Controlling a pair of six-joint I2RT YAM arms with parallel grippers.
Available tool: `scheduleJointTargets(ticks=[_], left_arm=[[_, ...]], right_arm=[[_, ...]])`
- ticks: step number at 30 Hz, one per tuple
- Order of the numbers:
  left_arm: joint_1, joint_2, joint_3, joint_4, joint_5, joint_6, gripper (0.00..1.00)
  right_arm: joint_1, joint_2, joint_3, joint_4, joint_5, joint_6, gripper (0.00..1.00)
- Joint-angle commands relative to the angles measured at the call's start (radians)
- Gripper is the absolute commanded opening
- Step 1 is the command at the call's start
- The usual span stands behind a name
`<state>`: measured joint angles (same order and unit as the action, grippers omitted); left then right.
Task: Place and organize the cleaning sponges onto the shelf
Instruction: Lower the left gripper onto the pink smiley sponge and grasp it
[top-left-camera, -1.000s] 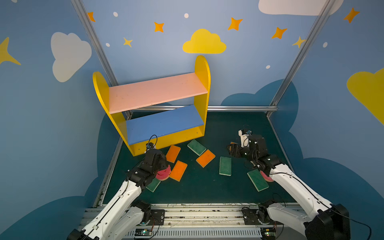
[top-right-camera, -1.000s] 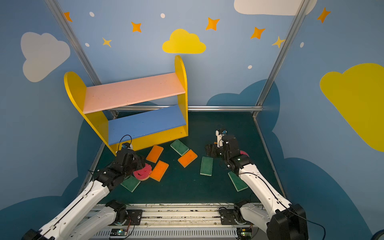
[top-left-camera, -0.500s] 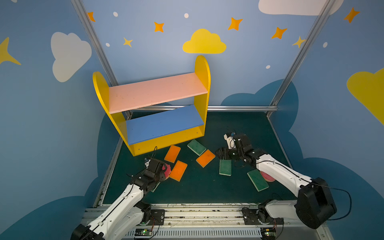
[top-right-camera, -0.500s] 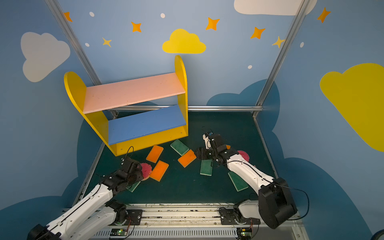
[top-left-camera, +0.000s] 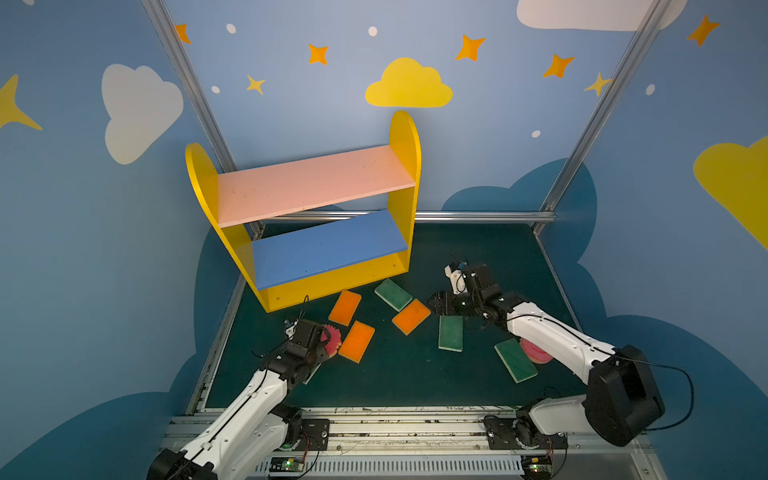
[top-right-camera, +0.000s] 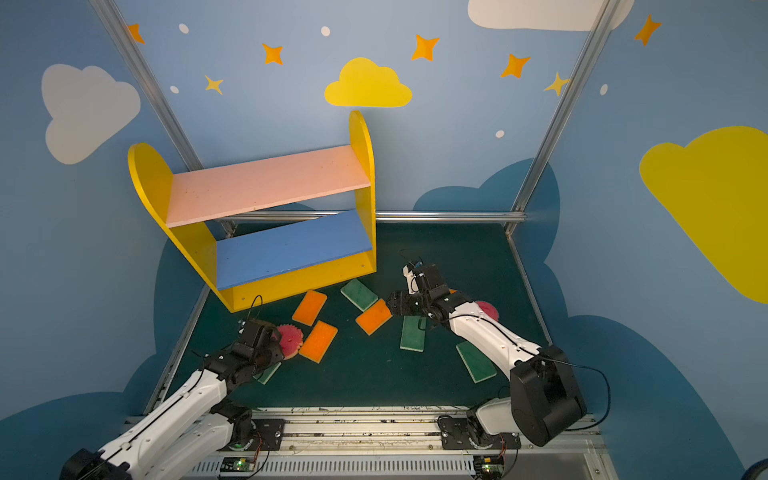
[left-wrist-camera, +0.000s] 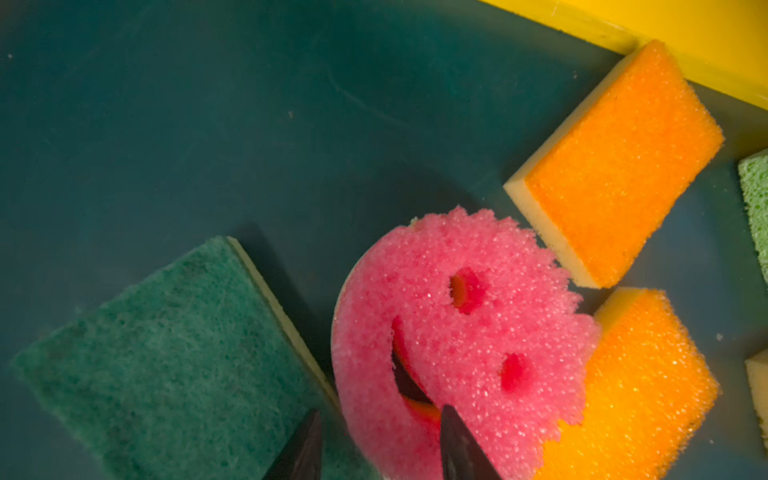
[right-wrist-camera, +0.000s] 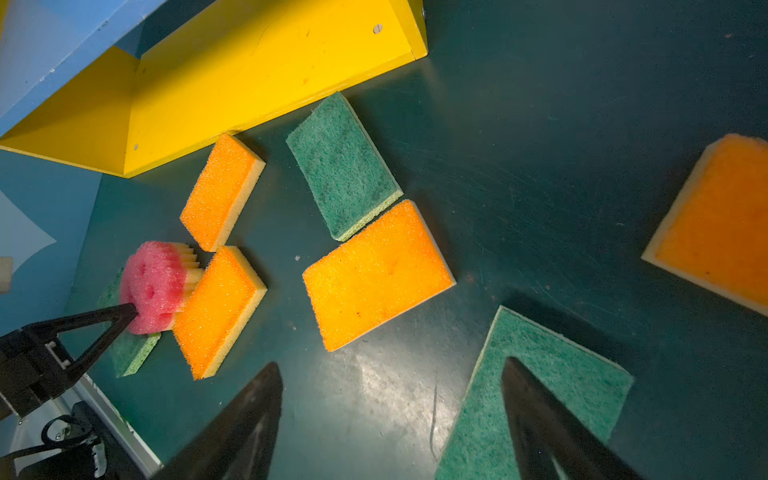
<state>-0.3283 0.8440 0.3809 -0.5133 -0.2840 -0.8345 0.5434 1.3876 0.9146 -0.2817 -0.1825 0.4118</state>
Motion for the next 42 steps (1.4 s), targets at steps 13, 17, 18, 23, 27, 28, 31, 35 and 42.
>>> scheduleJointTargets(ticks=[13,17,18,23,27,28,31,35,42], left_arm=[[0.06,0.076,0.041,0.082,0.022,0.049,0.48],[0.072,0.08,0.045,0.095,0.024,0.062,0.49],[0.08,0.092,0.047,0.101,0.032,0.066,0.49],[0.115,0.147,0.047,0.153,0.065,0.08,0.43],[0.129,0.176,0.056,0.176,0.08,0.094,0.35],[0.13,0.18,0.056,0.18,0.083,0.096,0.33],[0.133,0.19,0.059,0.19,0.088,0.104,0.26],[0.136,0.199,0.066,0.21,0.115,0.132,0.19],[0.138,0.185,0.117,0.174,0.152,0.17,0.03]], right_arm=[[0.009,0.023,0.022,-0.02,-0.003,0.003,0.82],[0.009,0.039,0.027,-0.018,-0.009,0.003,0.82],[0.009,0.045,0.03,-0.02,-0.012,0.004,0.82],[0.013,0.061,0.04,-0.025,-0.018,0.002,0.82],[0.013,0.063,0.041,-0.03,-0.015,0.001,0.82],[0.015,0.062,0.041,-0.031,-0.014,0.0,0.82],[0.015,0.062,0.042,-0.03,-0.012,-0.001,0.82],[0.016,0.062,0.042,-0.035,-0.011,-0.002,0.82],[0.02,0.051,0.038,-0.048,-0.008,0.001,0.82]])
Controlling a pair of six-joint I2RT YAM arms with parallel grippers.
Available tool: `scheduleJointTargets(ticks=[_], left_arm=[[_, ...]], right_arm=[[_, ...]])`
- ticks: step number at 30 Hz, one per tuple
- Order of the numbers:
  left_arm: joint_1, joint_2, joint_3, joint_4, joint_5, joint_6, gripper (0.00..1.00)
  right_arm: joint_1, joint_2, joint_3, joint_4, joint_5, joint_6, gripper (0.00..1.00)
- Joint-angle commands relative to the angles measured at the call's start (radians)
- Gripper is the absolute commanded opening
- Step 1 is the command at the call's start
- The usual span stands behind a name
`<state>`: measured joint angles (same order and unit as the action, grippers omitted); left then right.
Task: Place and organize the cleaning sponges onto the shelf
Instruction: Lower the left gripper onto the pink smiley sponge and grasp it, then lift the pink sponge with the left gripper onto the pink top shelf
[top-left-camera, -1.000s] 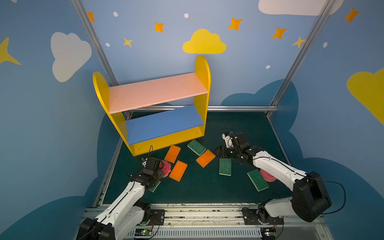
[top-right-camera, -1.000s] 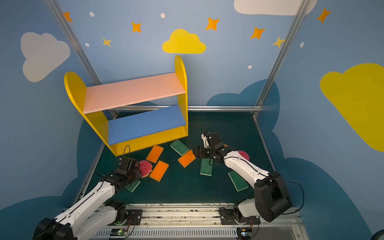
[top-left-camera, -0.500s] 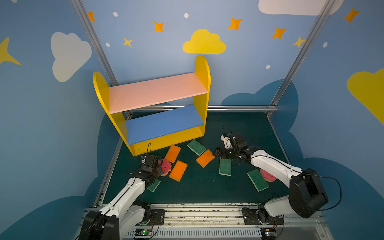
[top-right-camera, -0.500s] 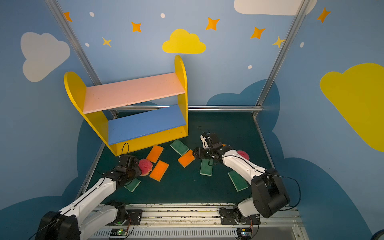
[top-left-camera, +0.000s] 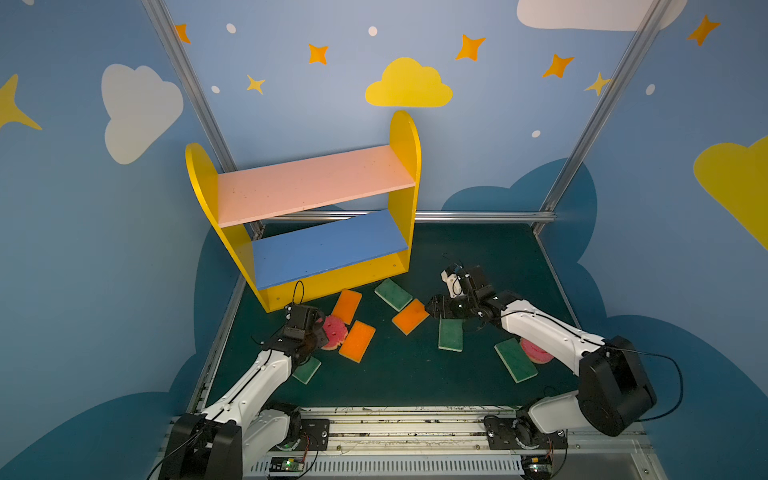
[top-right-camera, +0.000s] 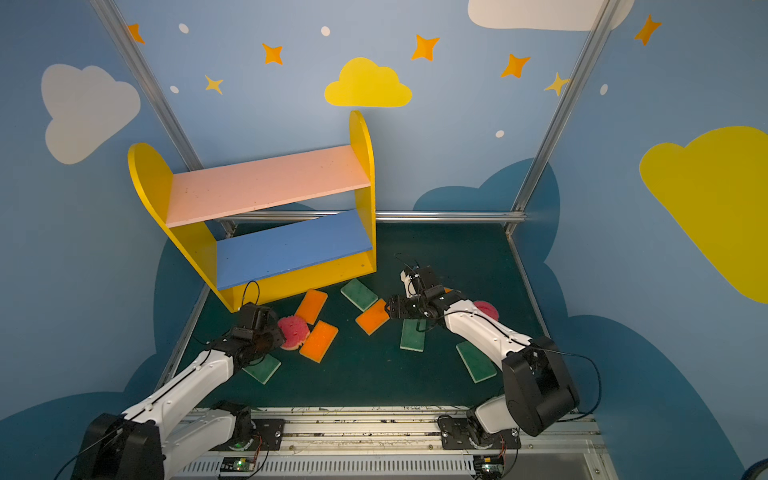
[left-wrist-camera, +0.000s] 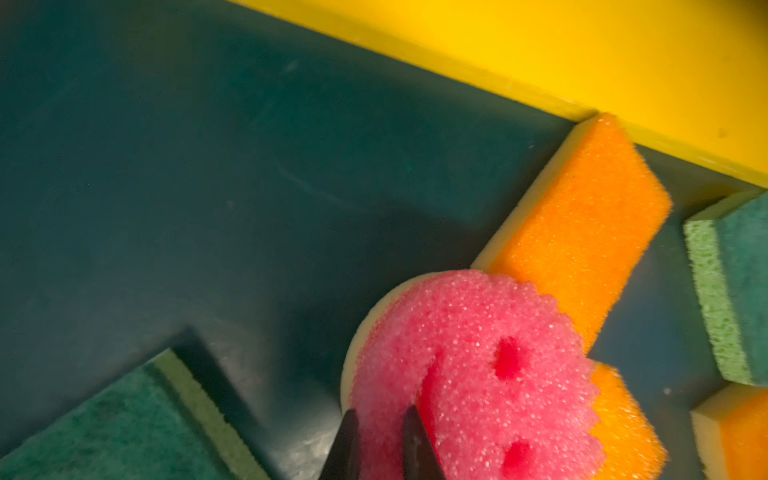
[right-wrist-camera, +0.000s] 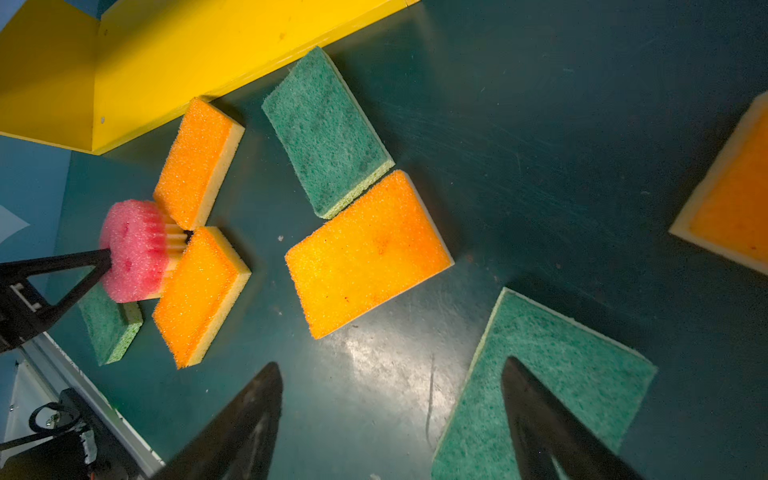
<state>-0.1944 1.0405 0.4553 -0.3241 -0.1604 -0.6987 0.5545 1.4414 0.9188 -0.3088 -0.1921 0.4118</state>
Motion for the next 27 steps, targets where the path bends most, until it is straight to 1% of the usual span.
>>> scheduleJointTargets(ticks=[1,4,8,10,18,21,27], left_arm=[[0.004,-0.014,0.056,-0.032,0.033,0.037,0.03],[0.004,-0.019,0.105,-0.081,0.07,0.057,0.03],[0.0,-0.019,0.206,-0.169,0.16,0.076,0.03],[-0.006,-0.029,0.258,-0.217,0.181,0.087,0.03],[-0.043,-0.051,0.505,-0.419,0.18,0.157,0.03],[-0.047,-0.032,0.627,-0.49,0.182,0.19,0.03],[-0.063,0.078,0.968,-0.673,0.176,0.287,0.03]], right_arm=[[0.008,-0.006,0.032,-0.021,0.001,0.002,0.82],[0.01,-0.021,0.021,-0.015,0.004,0.005,0.82],[0.013,-0.038,0.001,-0.003,0.02,0.013,0.82],[0.013,-0.046,-0.007,0.003,0.022,0.019,0.82],[0.018,-0.092,-0.025,0.007,0.017,0.026,0.82],[0.02,-0.107,-0.031,0.009,0.014,0.03,0.82],[0.027,-0.11,-0.026,0.007,0.008,0.031,0.82]])
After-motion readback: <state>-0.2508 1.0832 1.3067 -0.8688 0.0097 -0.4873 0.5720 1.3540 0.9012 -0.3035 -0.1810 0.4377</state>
